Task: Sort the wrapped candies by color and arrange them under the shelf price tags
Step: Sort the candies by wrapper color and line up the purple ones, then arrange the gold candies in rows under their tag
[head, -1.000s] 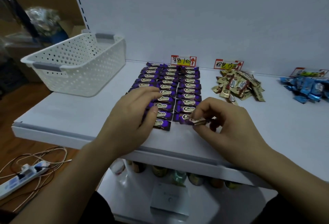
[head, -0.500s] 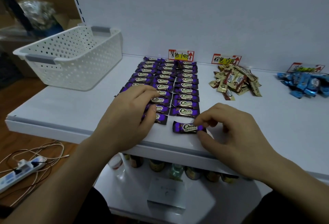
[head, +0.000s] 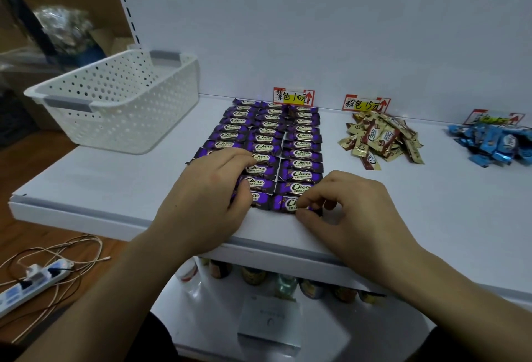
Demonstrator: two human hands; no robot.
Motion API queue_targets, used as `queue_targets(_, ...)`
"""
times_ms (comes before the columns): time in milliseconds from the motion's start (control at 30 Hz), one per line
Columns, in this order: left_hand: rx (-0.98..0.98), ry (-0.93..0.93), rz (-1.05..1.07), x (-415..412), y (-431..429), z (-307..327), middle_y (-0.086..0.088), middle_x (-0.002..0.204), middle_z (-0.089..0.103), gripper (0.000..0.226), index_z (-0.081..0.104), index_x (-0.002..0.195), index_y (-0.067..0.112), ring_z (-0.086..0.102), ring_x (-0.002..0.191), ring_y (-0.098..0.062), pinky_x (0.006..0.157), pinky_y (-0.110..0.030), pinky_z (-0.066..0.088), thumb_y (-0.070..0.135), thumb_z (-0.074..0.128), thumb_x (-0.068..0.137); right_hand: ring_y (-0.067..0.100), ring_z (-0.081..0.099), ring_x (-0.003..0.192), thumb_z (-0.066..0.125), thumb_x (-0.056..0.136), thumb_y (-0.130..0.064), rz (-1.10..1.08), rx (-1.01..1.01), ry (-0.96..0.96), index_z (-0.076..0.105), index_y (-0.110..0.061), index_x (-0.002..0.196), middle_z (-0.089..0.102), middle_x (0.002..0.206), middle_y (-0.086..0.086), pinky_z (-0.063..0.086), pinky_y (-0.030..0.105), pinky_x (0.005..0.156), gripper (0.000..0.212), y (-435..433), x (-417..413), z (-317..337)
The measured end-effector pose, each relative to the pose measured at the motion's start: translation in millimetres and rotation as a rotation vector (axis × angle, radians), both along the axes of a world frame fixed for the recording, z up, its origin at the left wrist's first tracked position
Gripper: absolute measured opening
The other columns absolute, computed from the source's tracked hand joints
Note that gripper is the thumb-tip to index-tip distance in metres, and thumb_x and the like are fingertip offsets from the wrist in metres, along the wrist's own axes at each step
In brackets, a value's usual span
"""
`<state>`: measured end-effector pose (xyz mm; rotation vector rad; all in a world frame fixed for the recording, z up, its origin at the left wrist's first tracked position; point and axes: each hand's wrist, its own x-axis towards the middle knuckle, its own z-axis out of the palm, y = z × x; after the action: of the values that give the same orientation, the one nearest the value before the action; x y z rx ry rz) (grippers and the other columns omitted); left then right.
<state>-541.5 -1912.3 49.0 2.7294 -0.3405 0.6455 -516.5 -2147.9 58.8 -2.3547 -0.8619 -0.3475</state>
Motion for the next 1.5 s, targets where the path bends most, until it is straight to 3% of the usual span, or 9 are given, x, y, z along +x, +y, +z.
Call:
queue_targets(333, -0.004, 0.024, 0.000, 0, 0, 0, 0.001, 0.128, 0.064, 0.041, 0.063, 0.125, 0.013, 0.059, 0.117, -0.017, 0.098, -0.038, 0.048, 0.026, 0.043, 0.092, 0.007, 0.059, 0.074, 0.080, 0.080, -0.023, -0.016, 0.020, 0.012, 0.077, -0.031, 0.085, 0.063, 0.078, -0.014, 0.052, 0.032, 0.065, 0.009, -2, -1, -1)
queue_targets(467, 0.000, 0.023, -0.011, 0, 0, 1, 0.000, 0.127, 0.064, 0.041, 0.063, 0.125, 0.011, 0.059, 0.116, -0.017, 0.099, -0.033, 0.047, 0.024, 0.044, 0.092, 0.006, 0.059, 0.078, 0.079, 0.080, -0.022, -0.083, 0.107, 0.036, 0.075, -0.034, 0.085, 0.062, 0.077, -0.019, 0.043, 0.012, 0.064, 0.013, -6, 0, 0)
queue_targets(567, 0.002, 0.026, -0.013, 0, 1, 1, 0.000, 0.128, 0.064, 0.042, 0.063, 0.126, 0.012, 0.058, 0.117, -0.017, 0.100, -0.034, 0.046, 0.026, 0.043, 0.092, 0.005, 0.059, 0.081, 0.071, 0.082, -0.015, -0.139, 0.156, 0.110, 0.076, -0.034, 0.084, 0.066, 0.076, -0.019, 0.041, 0.008, 0.065, 0.020, -14, 2, 0)
queue_targets(833, 0.005, 0.022, -0.012, 3, 3, -1, 0.000, 0.132, 0.062, 0.046, 0.062, 0.129, 0.012, 0.056, 0.123, -0.016, 0.106, -0.030, 0.041, 0.031, 0.041, 0.093, 0.004, 0.061, 0.083, 0.069, 0.085, -0.016, -0.188, 0.137, 0.122, 0.075, -0.034, 0.091, 0.068, 0.083, -0.021, 0.042, 0.011, 0.065, 0.020, -37, -2, -1)
queue_targets(967, 0.043, 0.129, 0.000, 10, 4, 8, 0.002, 0.142, 0.056, 0.057, 0.056, 0.137, 0.016, 0.050, 0.130, -0.014, 0.110, -0.033, 0.039, 0.044, 0.029, 0.094, -0.002, 0.056, 0.104, 0.066, 0.091, -0.033, -0.156, -0.073, 0.045, 0.068, -0.032, 0.119, 0.066, 0.113, -0.020, 0.040, 0.018, 0.088, 0.028, -51, 12, 10)
queue_targets(1067, 0.097, 0.146, -0.031, 21, -1, 27, -0.003, 0.146, 0.053, 0.065, 0.053, 0.140, 0.011, 0.048, 0.133, -0.018, 0.111, -0.034, 0.037, 0.047, 0.025, 0.095, 0.011, 0.053, 0.120, 0.063, 0.094, -0.037, -0.177, -0.209, 0.026, 0.060, -0.028, 0.133, 0.063, 0.130, -0.010, 0.035, 0.023, 0.095, 0.040, -69, 32, 25)
queue_targets(1200, 0.121, 0.194, -0.070, 47, -26, 53, -0.001, 0.153, 0.045, 0.061, 0.044, 0.148, 0.013, 0.041, 0.140, -0.017, 0.114, -0.034, 0.032, 0.044, 0.029, 0.098, 0.016, 0.054, 0.120, 0.061, 0.097, -0.035, -0.273, -0.239, 0.047, 0.060, -0.024, 0.135, 0.062, 0.134, -0.005, 0.034, 0.023, 0.090, 0.039, -99, 53, 41)
queue_targets(1300, 0.139, 0.328, -0.146, 75, -70, 65, 0.000, 0.157, 0.037, 0.057, 0.033, 0.153, 0.015, 0.035, 0.142, -0.016, 0.115, -0.033, 0.030, 0.042, 0.039, 0.103, 0.020, 0.054, 0.125, 0.057, 0.099, -0.030, -0.349, -0.221, 0.074, 0.059, -0.020, 0.137, 0.062, 0.137, -0.001, 0.041, 0.035, 0.101, 0.039, -121, 62, 46)
queue_targets(1500, 0.026, 0.570, -0.085, 158, -176, 47, -0.011, 0.166, 0.007, 0.103, 0.003, 0.160, 0.019, 0.019, 0.150, -0.036, 0.119, -0.049, 0.027, 0.078, 0.046, 0.086, 0.024, 0.054, 0.127, 0.045, 0.101, -0.012, -0.426, -0.042, 0.310, 0.055, -0.015, 0.140, 0.060, 0.138, 0.006, 0.039, 0.033, 0.101, 0.040, -143, 115, 35)
